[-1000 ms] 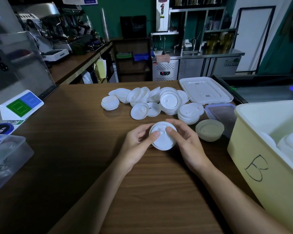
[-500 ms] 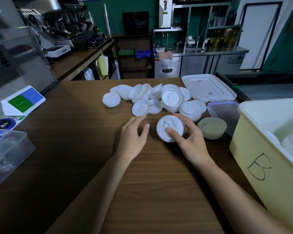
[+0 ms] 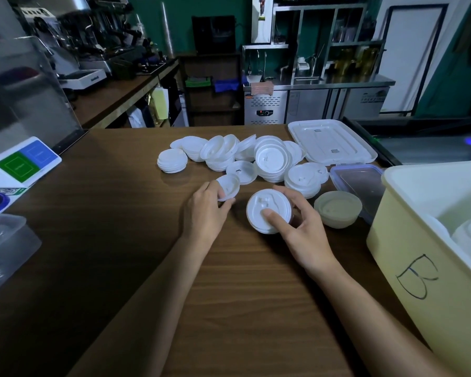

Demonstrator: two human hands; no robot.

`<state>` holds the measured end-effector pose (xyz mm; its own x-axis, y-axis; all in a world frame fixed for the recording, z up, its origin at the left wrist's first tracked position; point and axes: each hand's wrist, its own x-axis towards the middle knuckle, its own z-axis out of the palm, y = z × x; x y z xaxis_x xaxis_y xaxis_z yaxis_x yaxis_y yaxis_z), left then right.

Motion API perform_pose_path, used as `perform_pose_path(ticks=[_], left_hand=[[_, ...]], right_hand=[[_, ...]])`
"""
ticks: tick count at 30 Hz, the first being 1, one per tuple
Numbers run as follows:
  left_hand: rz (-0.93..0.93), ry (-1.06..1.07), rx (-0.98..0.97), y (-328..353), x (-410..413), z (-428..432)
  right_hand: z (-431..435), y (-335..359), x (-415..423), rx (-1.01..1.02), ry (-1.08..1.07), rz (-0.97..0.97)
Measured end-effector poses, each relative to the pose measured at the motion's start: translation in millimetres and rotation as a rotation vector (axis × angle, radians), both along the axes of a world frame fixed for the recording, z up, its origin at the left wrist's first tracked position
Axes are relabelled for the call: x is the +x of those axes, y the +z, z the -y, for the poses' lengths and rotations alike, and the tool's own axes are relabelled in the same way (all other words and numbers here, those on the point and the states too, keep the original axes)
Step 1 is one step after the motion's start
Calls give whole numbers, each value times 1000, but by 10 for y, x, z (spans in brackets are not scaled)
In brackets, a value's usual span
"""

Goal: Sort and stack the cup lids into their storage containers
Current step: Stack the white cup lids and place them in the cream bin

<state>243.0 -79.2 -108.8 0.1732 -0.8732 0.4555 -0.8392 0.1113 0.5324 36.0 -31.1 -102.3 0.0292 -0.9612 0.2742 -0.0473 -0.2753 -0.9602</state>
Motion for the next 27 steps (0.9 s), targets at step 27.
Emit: perform_pose_path(ticks=[27], left_hand=[[-807,-357,17,69,-280,-687]], right_hand=[[-80,120,-2,53,79,87]])
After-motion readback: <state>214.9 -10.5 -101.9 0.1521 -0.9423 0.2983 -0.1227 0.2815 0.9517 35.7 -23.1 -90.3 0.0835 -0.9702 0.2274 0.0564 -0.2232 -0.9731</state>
